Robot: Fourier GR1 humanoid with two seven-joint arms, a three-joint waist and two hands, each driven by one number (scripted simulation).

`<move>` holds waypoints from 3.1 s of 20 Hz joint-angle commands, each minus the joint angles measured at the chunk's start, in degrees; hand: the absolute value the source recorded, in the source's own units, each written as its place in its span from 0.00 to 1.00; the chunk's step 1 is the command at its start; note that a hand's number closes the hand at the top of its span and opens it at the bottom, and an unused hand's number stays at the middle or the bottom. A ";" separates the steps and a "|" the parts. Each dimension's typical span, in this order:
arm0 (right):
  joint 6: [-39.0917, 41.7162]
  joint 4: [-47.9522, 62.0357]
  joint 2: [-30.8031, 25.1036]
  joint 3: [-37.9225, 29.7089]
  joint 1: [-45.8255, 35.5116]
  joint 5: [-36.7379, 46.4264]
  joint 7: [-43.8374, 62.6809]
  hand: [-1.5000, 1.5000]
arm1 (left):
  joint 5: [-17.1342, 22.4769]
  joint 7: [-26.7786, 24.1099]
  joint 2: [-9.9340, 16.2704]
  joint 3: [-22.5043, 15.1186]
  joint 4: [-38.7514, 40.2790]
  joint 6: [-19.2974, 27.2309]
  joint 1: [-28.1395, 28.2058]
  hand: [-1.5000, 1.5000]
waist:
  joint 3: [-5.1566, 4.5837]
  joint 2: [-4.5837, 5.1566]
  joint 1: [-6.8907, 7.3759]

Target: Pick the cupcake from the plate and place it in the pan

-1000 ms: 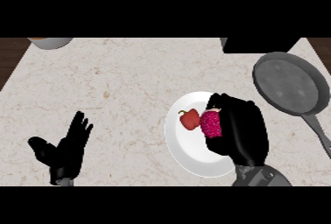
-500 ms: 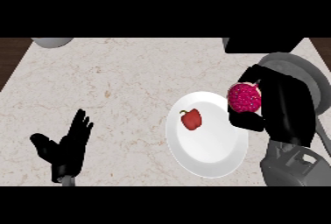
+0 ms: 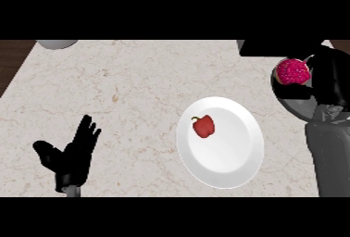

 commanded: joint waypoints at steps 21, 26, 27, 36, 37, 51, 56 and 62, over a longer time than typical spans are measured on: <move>-19.30 69.06 -18.76 -16.93 -19.73 -3.67 -28.89 0.00 | -0.90 0.01 -1.50 -1.42 3.84 -1.20 -3.36 0.50 | 0.06 2.11 3.92; -20.20 70.69 -18.96 -22.13 -21.03 -9.79 -37.83 0.00 | -0.54 1.74 -2.24 -1.98 2.32 -0.68 -3.29 0.50 | 0.22 2.09 3.77; -20.89 70.39 -17.70 -23.95 -20.54 -12.10 -40.53 0.00 | -0.81 0.78 -0.62 -1.42 2.91 -1.89 -3.12 0.50 | 0.30 2.29 3.86; -2.14 74.11 -22.16 -39.47 -24.02 -30.59 -48.71 0.00 | 0.39 -0.81 -0.02 0.62 3.98 -2.55 -1.72 0.50 | 0.11 1.55 1.97; 1.60 74.58 -24.65 -40.61 -23.07 -31.89 -50.08 0.00 | -1.21 -0.42 -1.50 -1.08 2.46 -0.59 -1.50 0.50 | 0.17 1.40 1.57; 31.08 76.67 -32.19 -42.15 -10.14 -38.45 -62.27 0.00 | 0.33 1.32 -0.63 1.66 3.48 -0.68 -2.59 0.50 | -0.15 0.30 -0.18; 28.32 73.17 -29.96 -39.97 -8.32 -40.40 -60.24 0.00 | -0.83 0.80 -1.90 -0.46 -0.15 -0.53 3.27 0.50 | -0.22 0.01 -0.18; 28.16 71.36 -29.74 -38.46 -3.17 -43.13 -61.96 0.00 | -1.49 3.23 0.02 0.95 0.76 -0.59 -0.76 0.50 | -0.18 0.15 -0.17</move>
